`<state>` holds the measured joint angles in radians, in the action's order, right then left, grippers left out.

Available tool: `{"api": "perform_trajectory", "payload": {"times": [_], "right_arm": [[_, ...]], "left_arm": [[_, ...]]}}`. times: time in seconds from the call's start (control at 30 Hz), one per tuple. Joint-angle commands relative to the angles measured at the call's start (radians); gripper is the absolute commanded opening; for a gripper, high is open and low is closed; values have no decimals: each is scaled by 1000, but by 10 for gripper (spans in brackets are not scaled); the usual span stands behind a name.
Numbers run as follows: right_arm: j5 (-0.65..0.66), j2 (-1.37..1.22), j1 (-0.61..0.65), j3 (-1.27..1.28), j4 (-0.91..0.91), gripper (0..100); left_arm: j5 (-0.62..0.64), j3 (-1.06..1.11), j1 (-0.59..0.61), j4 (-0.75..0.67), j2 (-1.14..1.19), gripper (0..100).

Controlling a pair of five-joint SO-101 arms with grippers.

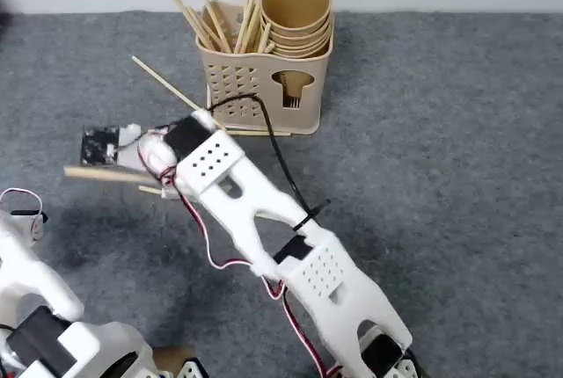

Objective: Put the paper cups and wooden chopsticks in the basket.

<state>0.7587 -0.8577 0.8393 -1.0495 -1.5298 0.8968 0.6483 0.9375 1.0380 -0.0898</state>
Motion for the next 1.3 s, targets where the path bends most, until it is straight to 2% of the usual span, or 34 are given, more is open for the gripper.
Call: {"api": "perform_trajectory", "payload": {"times": [0.0, 0.13, 0.33, 0.4, 0.53, 0.67, 0.83, 1.03, 1.27], "right_arm": [[-48, 119, -50, -43, 64, 8], [-229, 168, -59, -43, 206, 8], [-482, 189, -59, -43, 575, 8], [-523, 193, -59, -43, 693, 8], [-519, 197, -59, -55, 854, 8], [-496, 219, -59, -127, 857, 8], [-462, 251, -97, -244, 730, 8], [-463, 254, -222, -388, 656, 8], [-474, 197, -321, -414, 641, 9]], "left_arm": [[-6, -2, -2, -15, -48, 290], [-6, -2, -2, -15, -48, 290], [-6, -2, -3, -15, -48, 290], [-6, -2, -3, -15, -48, 290], [-6, -2, -3, -15, -48, 290], [-6, -2, -3, -15, -48, 290], [-6, -2, -3, -15, -48, 290], [-6, -2, -3, -15, -48, 290], [-6, -2, -3, -15, -48, 290]]}}
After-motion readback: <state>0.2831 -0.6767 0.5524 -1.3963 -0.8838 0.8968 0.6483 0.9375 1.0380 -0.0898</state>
